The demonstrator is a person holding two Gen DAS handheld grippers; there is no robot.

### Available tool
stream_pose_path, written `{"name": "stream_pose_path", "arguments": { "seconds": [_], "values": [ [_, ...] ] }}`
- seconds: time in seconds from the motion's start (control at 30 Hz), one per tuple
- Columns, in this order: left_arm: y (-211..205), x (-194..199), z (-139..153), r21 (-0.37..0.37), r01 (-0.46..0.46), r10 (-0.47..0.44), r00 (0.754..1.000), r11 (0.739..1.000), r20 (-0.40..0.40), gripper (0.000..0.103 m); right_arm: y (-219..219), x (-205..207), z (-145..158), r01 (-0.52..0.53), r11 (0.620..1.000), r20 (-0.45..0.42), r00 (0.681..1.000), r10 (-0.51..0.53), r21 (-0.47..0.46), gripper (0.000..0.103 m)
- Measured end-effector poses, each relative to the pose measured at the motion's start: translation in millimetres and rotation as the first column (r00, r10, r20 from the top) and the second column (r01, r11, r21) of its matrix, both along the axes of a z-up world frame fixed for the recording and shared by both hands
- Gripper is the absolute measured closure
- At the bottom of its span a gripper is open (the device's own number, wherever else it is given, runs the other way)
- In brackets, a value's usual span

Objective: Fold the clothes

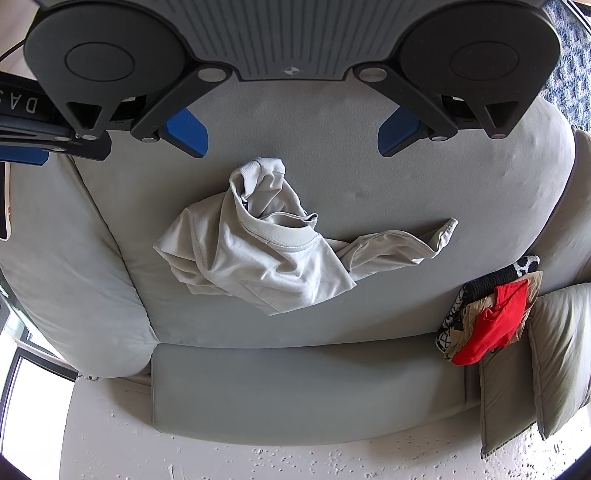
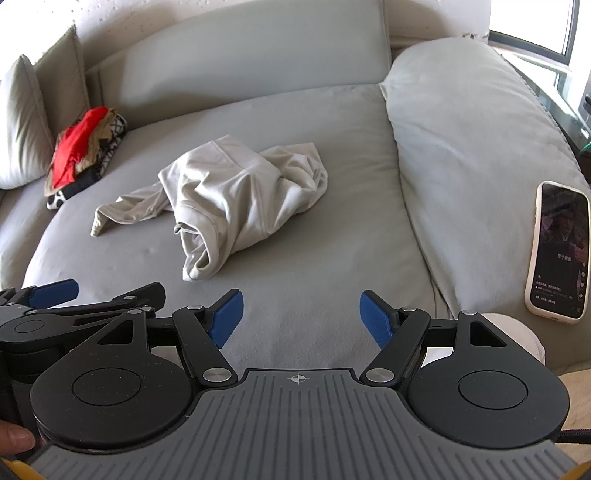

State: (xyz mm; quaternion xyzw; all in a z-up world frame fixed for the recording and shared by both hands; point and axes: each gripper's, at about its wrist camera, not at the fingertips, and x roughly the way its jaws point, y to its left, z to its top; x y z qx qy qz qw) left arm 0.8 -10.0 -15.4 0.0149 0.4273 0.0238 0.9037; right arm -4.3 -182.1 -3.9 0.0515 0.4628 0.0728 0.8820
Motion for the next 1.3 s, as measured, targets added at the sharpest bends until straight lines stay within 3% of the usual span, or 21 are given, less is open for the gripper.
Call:
{"name": "stream_pose_path", "arguments": {
  "seconds": [1.13,1.3],
  "values": [
    [3.5,1.7,-1.7,-0.008,0.003,-0.003,1.0,1.0,-0.008,0.001,-1.0,3.4,-1.9,-0.001,1.0,-0.012,1.0,0.001,0.009,0.027],
    [25.4,5.8,-1.0,-0.005,-0.089,0.089,0.996,0.996,0.019,0.001,2.7,9.6,3.8,-0.008,1.0,0.014,1.0,0.008,0.006,0.026]
  ]
}}
